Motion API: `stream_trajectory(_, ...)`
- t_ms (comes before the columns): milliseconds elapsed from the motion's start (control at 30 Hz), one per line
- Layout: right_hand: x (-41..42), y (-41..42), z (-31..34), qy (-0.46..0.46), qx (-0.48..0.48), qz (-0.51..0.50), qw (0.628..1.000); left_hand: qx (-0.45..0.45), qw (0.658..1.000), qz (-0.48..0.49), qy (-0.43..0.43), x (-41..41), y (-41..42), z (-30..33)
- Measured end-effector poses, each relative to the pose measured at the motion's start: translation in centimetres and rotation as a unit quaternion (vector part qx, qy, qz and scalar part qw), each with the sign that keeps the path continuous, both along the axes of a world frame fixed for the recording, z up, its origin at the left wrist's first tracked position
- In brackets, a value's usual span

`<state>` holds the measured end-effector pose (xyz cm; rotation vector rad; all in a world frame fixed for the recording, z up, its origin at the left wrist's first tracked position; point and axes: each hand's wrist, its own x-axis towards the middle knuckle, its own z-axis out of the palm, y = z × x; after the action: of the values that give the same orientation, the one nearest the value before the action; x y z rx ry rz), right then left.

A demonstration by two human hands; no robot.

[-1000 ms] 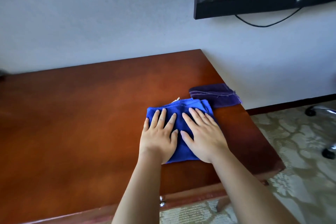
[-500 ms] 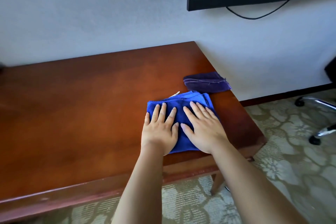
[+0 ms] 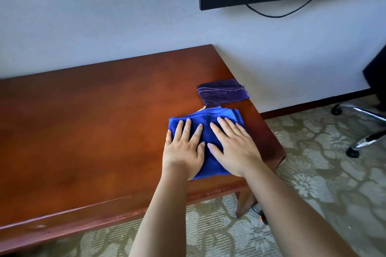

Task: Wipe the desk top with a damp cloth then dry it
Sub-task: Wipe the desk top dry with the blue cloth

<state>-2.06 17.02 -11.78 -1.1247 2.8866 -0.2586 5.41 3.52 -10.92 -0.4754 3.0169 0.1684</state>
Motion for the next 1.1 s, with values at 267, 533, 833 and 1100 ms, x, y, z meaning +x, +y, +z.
stream_trajectory(267,-4.6,-0.2,0.0,0.008,0.020,-0.026,0.999,-0.005,1.000,-0.029,-0.003,-5.1,-0.8,-0.2)
stream_trajectory(533,-2.4,2.5,0.1,-0.002,0.014,-0.021,1.000,0.006,1.000,-0.017,-0.008,-2.7,2.2,-0.1)
stream_trajectory(833,-2.1,5.0,0.1,0.002,0.019,-0.010,1.000,0.006,1.000,-0.005,0.003,-2.1,4.9,-0.4)
stream_trajectory(1100,-6.7,4.1,-0.2,0.007,0.010,-0.012,1.000,0.014,1.000,-0.006,0.009,-6.4,4.0,-0.6)
